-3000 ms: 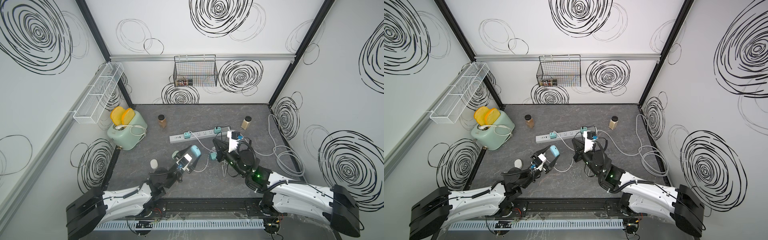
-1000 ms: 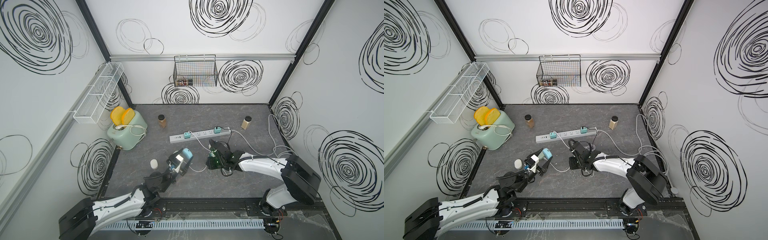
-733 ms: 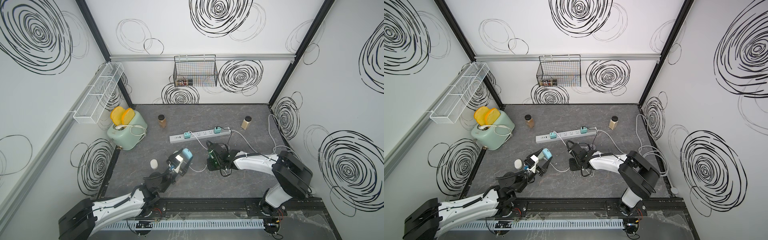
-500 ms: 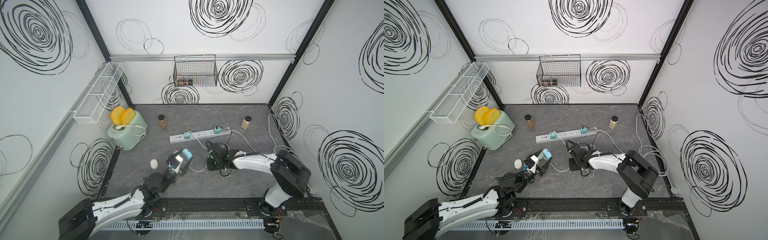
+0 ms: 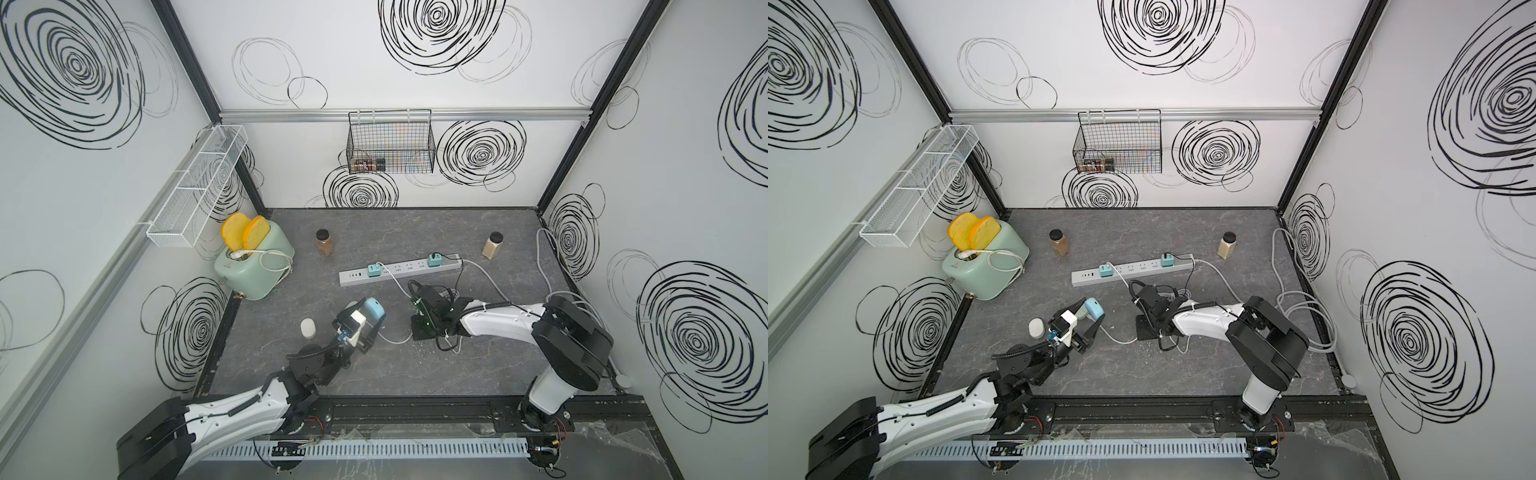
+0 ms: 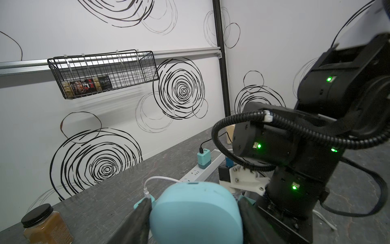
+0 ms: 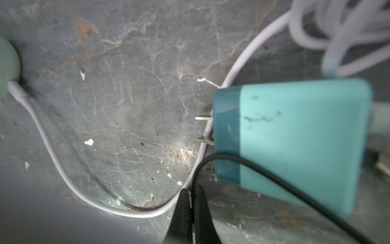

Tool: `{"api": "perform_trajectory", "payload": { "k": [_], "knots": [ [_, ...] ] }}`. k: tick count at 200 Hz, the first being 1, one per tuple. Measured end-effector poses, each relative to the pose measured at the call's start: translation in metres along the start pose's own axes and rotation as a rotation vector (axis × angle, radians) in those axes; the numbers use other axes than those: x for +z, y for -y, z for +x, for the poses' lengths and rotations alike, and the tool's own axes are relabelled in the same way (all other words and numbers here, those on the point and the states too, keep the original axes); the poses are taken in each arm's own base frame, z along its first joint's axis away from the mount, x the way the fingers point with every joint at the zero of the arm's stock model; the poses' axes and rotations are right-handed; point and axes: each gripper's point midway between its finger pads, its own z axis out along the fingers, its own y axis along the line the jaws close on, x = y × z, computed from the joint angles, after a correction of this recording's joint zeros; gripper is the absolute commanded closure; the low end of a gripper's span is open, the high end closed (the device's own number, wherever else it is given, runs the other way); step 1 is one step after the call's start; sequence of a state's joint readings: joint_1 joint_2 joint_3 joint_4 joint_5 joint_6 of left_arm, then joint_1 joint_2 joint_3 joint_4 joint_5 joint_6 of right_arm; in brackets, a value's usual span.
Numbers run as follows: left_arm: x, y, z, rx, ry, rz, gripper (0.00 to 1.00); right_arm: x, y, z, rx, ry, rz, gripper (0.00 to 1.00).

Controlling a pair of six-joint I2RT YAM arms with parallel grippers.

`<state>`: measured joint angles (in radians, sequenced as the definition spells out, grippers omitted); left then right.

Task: Charge the bluetooth headset
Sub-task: Pick up the charging cable from the center of the board.

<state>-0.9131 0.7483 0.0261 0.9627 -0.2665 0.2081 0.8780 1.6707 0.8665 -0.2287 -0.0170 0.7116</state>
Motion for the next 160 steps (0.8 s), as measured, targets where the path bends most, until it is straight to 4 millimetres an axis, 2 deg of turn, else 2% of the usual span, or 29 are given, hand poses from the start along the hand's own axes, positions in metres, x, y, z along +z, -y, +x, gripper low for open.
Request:
{"api": "perform_trajectory", "payload": {
  "k": [23,36,68,107,139,160],
  "knots": [
    [0.0,0.002,0.002,0.001,-0.004,0.008,0.76,-0.007,-0.004,-0.003,-0.005,0.018,-0.011,1.0],
    [0.0,0.004,0.004,0.002,-0.006,0.018,0.76,-0.02,-0.011,-0.012,-0.008,0.057,-0.039,1.0],
    [0.0,0.01,0.008,0.002,-0.009,0.051,0.77,-0.078,-0.039,-0.047,-0.019,0.24,-0.166,0.99],
    [0.002,0.017,0.001,0.01,0.029,0.089,0.78,-0.144,-0.066,-0.089,-0.042,0.497,-0.318,0.98],
    [0.002,0.03,-0.005,0.069,0.068,0.148,0.79,-0.191,-0.074,-0.107,-0.053,0.694,-0.408,0.96],
    [0.001,0.037,-0.009,0.119,0.094,0.182,0.8,-0.213,-0.082,-0.115,-0.061,0.791,-0.449,0.96]
  ]
}}
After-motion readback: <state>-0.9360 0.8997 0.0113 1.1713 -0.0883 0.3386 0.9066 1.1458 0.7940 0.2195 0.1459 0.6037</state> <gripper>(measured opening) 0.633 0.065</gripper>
